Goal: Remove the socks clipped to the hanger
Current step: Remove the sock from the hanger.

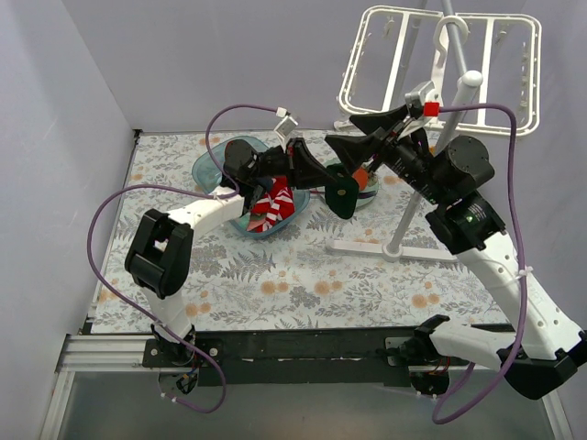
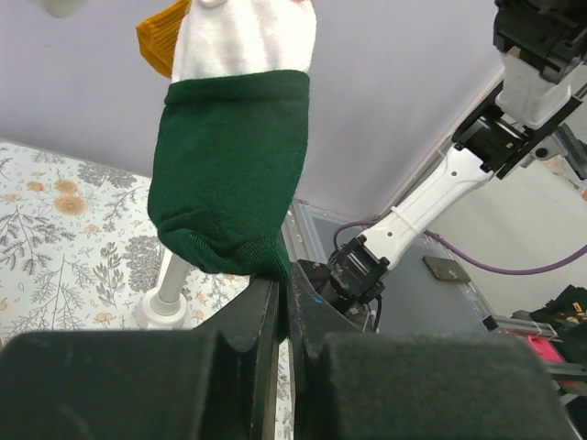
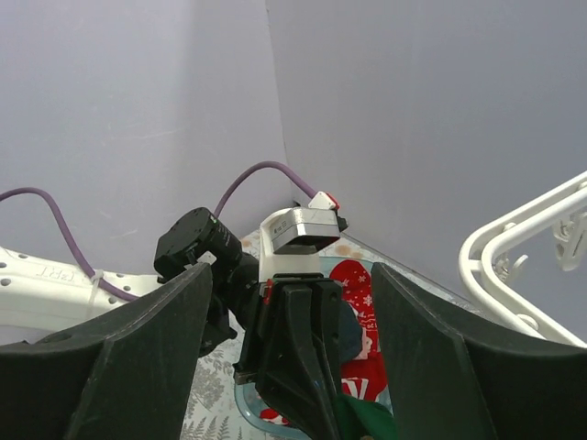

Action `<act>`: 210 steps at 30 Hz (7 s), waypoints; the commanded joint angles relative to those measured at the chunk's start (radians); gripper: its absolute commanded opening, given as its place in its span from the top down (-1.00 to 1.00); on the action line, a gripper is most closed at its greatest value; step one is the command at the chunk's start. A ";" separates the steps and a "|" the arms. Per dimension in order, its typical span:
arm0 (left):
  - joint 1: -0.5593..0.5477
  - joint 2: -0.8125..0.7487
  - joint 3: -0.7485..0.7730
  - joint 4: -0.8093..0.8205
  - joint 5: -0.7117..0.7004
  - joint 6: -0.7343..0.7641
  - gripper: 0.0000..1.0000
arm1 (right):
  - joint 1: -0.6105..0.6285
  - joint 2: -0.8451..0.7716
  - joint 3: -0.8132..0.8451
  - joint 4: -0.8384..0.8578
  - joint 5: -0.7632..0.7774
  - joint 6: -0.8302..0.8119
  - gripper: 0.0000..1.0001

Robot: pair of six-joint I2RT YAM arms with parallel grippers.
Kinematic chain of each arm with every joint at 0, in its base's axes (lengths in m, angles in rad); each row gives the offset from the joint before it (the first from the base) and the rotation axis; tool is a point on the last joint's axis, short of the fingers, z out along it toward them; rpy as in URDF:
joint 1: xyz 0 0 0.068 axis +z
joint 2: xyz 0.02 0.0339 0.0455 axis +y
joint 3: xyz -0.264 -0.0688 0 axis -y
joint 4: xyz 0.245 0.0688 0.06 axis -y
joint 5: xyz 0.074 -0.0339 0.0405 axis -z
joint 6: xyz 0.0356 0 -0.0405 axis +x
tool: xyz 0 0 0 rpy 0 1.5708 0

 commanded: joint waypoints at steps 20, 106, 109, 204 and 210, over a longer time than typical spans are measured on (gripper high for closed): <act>0.043 0.022 0.061 0.148 0.082 -0.190 1.00 | 0.004 -0.287 -0.472 0.016 0.262 0.064 -0.29; -0.173 -0.062 0.356 -0.810 -0.386 0.423 0.12 | 0.026 -0.355 -0.635 0.004 -0.035 0.134 0.97; -0.198 -0.044 0.374 -0.846 -0.443 0.452 -0.01 | 0.032 -0.356 -0.633 0.002 -0.028 0.124 0.97; -0.248 -0.062 0.400 -0.892 -0.667 0.547 1.00 | 0.078 -0.126 -0.230 0.162 0.948 0.086 -0.40; -0.244 -0.062 0.400 -0.894 -0.645 0.541 1.00 | 0.078 -0.092 -0.222 0.209 0.962 0.068 -0.40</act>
